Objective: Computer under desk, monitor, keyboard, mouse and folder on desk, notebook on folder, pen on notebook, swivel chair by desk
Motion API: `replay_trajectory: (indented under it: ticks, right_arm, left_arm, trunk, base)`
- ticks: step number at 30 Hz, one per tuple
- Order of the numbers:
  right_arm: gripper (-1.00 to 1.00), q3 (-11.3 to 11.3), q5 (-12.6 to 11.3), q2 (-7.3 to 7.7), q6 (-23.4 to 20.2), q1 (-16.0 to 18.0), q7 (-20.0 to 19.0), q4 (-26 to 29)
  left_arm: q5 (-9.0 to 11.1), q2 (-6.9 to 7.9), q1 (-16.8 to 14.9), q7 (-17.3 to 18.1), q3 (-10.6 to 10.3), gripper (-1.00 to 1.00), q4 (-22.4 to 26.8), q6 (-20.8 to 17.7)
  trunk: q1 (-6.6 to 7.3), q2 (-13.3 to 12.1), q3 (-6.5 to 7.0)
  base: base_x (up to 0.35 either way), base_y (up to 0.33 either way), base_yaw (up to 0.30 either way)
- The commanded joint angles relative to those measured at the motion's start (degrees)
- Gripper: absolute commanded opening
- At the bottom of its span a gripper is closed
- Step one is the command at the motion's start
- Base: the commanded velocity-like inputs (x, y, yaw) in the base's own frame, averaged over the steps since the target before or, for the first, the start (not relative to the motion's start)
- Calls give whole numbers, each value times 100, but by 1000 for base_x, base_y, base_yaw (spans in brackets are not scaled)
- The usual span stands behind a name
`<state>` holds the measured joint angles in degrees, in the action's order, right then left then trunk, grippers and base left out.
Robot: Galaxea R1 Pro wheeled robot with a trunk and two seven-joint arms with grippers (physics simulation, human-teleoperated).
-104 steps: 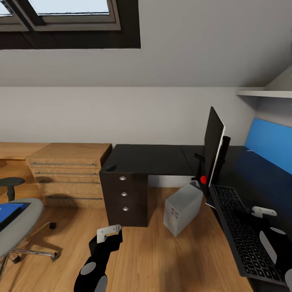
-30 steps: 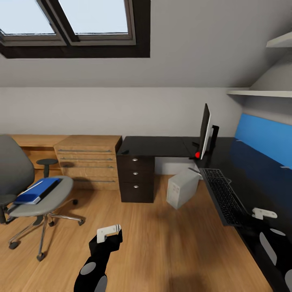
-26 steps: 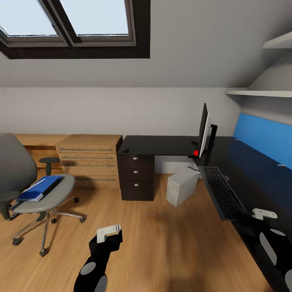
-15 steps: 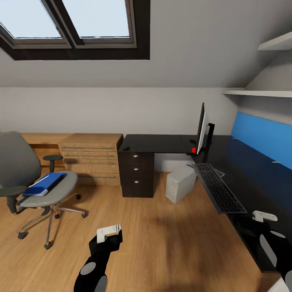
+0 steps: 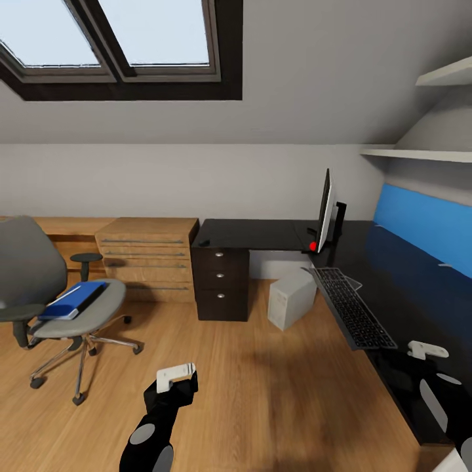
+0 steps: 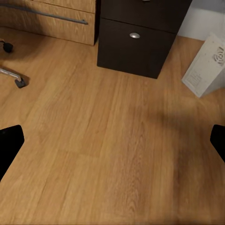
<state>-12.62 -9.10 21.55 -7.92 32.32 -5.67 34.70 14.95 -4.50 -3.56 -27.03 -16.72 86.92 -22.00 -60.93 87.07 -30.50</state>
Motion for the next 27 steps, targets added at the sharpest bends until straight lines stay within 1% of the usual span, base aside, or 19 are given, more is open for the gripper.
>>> replay_trajectory:
  ticks: [1, 18, 25, 27]
  right_arm:
    - [100, -21, -39, -2, -35, 2, -31, 9]
    - [100, -28, -39, 7, -35, 2, -31, 10]
    - [100, -25, -39, -4, -15, 2, -53, 51]
    - [100, -17, -43, -32, -7, 2, -64, 65]
  left_arm:
    - [52, 2, -4, -48, -8, 100, 7, -15]
    - [52, 2, -4, -48, -14, 100, 1, -15]
    - [47, 2, -4, -48, -15, 100, -4, -15]
    - [45, 2, -4, -48, -15, 100, -12, -15]
  trunk:
    - [23, -38, 12]
    - [396, -720, 318]
    - [396, -720, 318]
    - [396, -720, 318]
  base:
    - [0, 0, 0]
    - [0, 0, 0]
    - [0, 0, 0]
    - [0, 0, 0]
